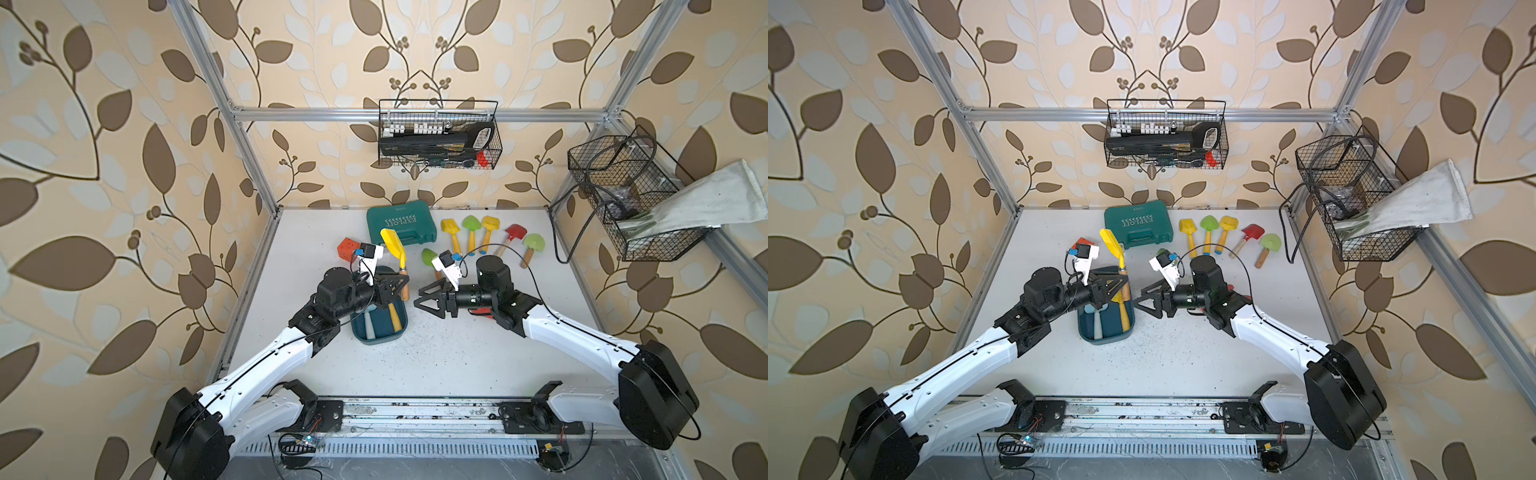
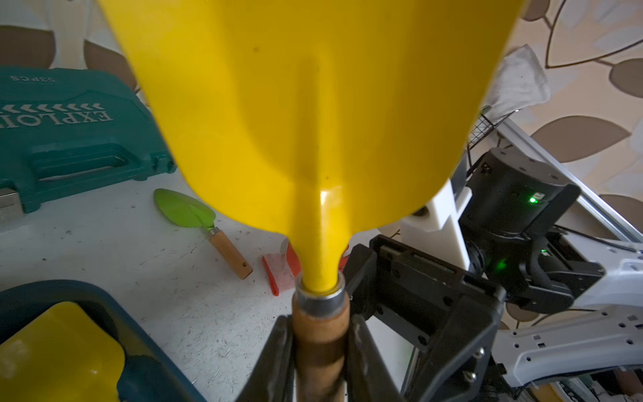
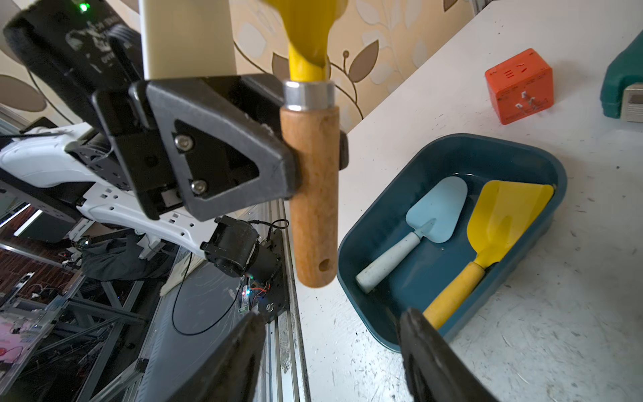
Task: Take the shovel out of the storage box
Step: Pick up the shovel from the storage box.
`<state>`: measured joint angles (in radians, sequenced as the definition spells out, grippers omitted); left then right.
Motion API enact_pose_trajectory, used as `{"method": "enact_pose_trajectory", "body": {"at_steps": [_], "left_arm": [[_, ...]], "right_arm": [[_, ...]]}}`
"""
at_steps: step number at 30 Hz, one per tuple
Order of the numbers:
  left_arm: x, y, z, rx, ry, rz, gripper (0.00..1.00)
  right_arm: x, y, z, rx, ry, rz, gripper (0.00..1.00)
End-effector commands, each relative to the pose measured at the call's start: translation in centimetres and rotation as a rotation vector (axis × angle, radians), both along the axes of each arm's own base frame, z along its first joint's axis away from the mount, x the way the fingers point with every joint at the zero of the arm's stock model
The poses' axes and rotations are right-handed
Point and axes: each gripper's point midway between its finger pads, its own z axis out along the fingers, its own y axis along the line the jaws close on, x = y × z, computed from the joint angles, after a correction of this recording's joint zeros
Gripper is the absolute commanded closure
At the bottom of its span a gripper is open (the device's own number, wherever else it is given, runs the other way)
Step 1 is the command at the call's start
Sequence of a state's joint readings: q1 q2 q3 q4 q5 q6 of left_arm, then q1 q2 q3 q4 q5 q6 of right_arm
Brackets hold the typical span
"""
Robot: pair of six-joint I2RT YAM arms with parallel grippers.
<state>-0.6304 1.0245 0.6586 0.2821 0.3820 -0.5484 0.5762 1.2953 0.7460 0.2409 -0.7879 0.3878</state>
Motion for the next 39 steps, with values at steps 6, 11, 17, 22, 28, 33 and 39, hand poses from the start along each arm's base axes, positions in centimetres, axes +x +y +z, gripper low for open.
{"method": "enact_pose_trajectory", "body": {"at_steps": [6, 11, 17, 22, 28, 33, 39], "left_arm": [[-0.4, -2.7, 4.3, -0.128, -0.063, -0.143, 0.99], [-0.7, -3.1, 4.6, -0.142, -0.066, -0.179, 1.00], [-1.1, -3.4, 4.6, -0.149, -0.058, -0.216, 1.00], [-1.2, -3.5, 4.2, -0.141, -0.057, -0.223, 1.00], [-1.2, -3.4, 4.0, -0.122, -0.045, -0.215, 0.84], [-1.1, -2.9, 3.2, -0.071, -0.022, -0.182, 0.51], [-0.6, -1.4, 0.6, 0.043, 0.027, -0.095, 0.37]], "right_arm": [[-1.0, 0.4, 1.1, 0.062, -0.014, 0.042, 0.38], [-0.9, 0.6, 1.3, 0.089, 0.000, 0.048, 0.41], [-0.7, 0.7, 1.6, 0.114, 0.012, 0.048, 0.50], [-0.4, 0.5, 1.7, 0.126, 0.018, 0.040, 0.64], [-0.1, 0.3, 1.5, 0.122, 0.019, 0.018, 0.84], [0.5, -0.2, 1.3, 0.112, 0.020, -0.015, 0.98], [1.5, -1.3, 0.5, 0.052, 0.012, -0.097, 1.00]]}}
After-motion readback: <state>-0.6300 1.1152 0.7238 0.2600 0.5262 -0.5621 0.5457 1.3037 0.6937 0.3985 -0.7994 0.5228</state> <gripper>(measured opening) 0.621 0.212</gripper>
